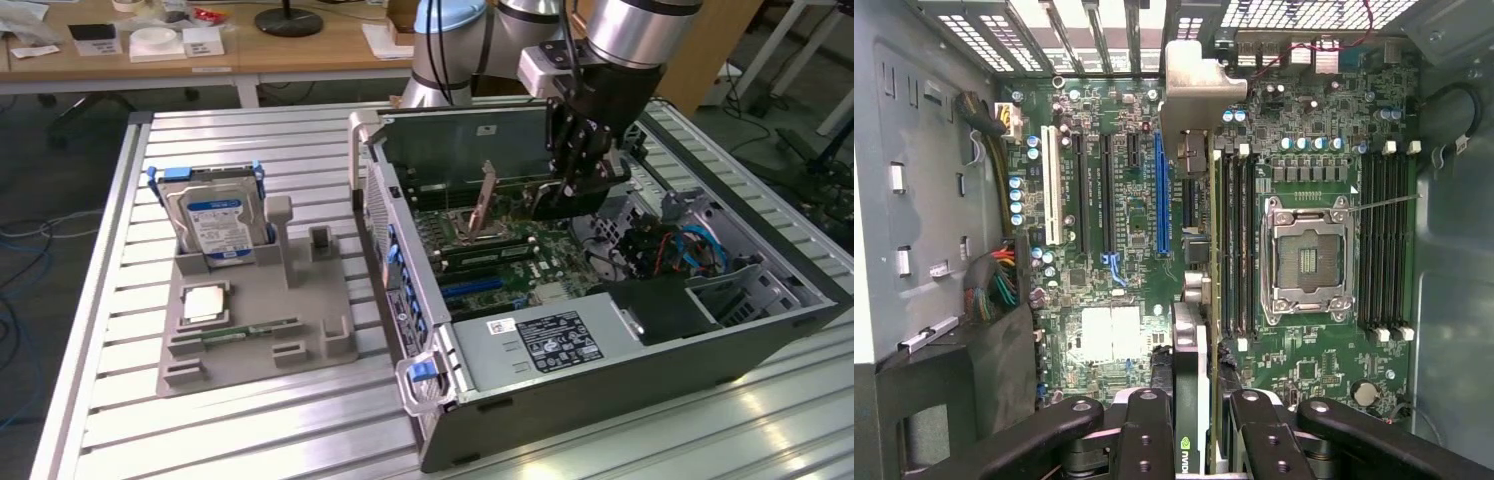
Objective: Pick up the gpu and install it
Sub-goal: 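Insert the gpu into the slot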
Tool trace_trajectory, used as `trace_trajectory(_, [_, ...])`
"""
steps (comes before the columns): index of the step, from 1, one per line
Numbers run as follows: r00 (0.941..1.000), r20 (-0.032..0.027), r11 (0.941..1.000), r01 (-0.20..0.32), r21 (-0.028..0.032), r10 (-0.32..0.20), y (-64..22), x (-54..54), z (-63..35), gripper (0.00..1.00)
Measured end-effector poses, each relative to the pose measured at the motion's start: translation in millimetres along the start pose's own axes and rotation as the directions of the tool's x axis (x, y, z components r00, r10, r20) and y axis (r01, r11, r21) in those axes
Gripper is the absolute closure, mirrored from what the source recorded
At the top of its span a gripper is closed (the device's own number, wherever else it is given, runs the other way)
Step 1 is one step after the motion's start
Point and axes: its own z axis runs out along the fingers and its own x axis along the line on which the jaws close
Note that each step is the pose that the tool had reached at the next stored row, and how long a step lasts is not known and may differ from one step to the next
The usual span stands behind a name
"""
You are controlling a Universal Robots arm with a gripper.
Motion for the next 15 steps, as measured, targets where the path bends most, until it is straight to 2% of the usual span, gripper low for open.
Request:
trace_trajectory(4, [1.0,0.0002,1.0,0.0,0.0001,0.0,0.2,0.0,0.4,0.73])
trace_trajectory(11, [1.0,-0.0001,1.0,0.0,0.0,0.0,8.1,0.5,2.6,0.73])
trace_trajectory(15, [1.0,0.0001,1.0,0.0,0.0,0.0,8.8,1.0,4.9,0.73])
